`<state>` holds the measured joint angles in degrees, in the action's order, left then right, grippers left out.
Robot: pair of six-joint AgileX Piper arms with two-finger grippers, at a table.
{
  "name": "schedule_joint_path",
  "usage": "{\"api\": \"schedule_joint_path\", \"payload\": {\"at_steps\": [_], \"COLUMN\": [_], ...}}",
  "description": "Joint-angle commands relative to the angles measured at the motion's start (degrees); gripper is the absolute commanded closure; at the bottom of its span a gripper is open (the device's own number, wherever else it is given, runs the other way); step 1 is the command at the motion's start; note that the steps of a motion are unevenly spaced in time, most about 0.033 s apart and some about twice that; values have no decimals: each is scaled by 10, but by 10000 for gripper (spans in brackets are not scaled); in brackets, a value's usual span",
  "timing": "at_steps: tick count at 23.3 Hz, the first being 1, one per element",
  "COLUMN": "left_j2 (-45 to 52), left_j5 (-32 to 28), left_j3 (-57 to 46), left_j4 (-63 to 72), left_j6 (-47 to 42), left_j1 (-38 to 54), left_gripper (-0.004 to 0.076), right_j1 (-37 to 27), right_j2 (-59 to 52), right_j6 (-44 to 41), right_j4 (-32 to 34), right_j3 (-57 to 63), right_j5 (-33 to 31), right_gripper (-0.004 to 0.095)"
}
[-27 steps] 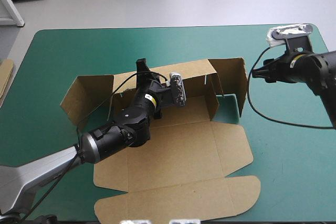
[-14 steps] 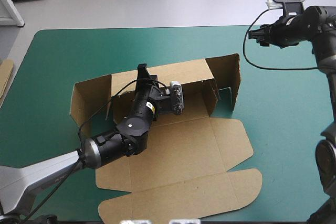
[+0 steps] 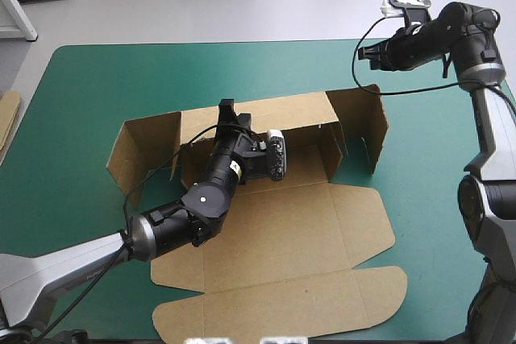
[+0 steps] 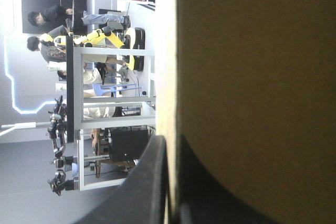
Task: Fold the box
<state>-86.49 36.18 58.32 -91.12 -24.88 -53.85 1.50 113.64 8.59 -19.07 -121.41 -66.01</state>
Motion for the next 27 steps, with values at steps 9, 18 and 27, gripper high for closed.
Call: {"api": "schedule_joint_path", "payload": {"at_steps": [9,18,27], "left_j2": [18,17,14], "left_j5": [-19,-24,-27], "left_j3": [13,13,13], "left_j4": [-48,-51,-52], "left_j6": [-18,-29,-44], "left_j1": [-2,-2,-2], "left_gripper": [732,732,732], "right_j1": [14,25,25], "right_j2": [1,-53,-138], "right_j6": [30,46,69], "right_j4": [-12,-8,-8], "right_j3": [-21,70,213], "right_j5": [-54,-54,-54], "right_gripper": [687,687,687]}}
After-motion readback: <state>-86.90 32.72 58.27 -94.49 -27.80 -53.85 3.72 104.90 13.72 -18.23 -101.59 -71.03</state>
